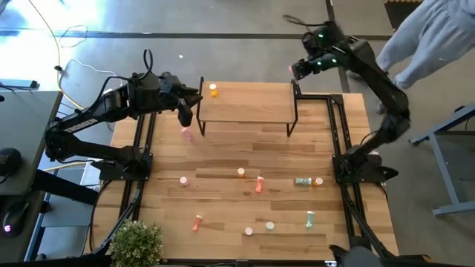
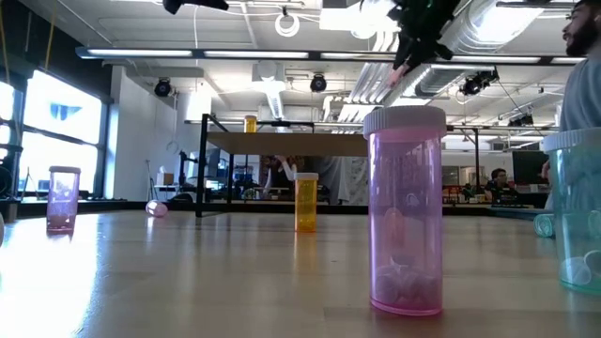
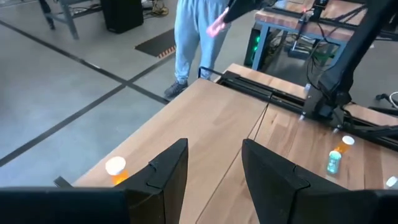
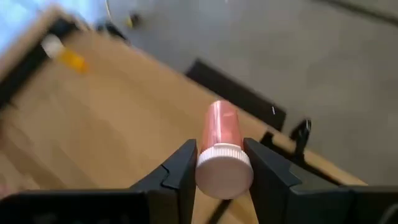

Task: Pick and place medicine bottles onto shelf by color
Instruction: Put the top pink medicine bottle on the shelf

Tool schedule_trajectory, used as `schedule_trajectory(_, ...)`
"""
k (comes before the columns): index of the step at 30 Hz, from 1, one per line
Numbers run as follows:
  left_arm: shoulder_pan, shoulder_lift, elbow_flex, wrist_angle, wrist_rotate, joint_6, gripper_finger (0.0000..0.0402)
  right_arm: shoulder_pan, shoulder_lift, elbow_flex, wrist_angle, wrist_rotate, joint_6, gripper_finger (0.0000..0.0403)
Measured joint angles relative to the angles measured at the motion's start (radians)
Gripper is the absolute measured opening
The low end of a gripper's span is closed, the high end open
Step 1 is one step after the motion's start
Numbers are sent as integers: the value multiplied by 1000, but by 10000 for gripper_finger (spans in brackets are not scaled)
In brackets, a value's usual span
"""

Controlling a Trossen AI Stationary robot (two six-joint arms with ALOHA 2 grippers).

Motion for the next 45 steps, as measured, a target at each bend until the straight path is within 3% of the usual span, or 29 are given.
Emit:
schedule_trajectory(5,0,0,0,0,0,0,140,34,128,130,-158,25,-72,108)
schedule_trajectory(13,0,0,0,1,-1,-1,140,87,268,226,-283,51,-115,108)
schedule_trajectory(28,0,0,0,1,-2,0,140,108,400,231,-309,52,-107,108)
schedule_trajectory(34,0,0,0,1,-2,0,140,109,420,231,-307,101,-107,108)
schedule_trajectory(45,0,0,0,1,-2,0,140,114,444,230,-298,94,-107,108)
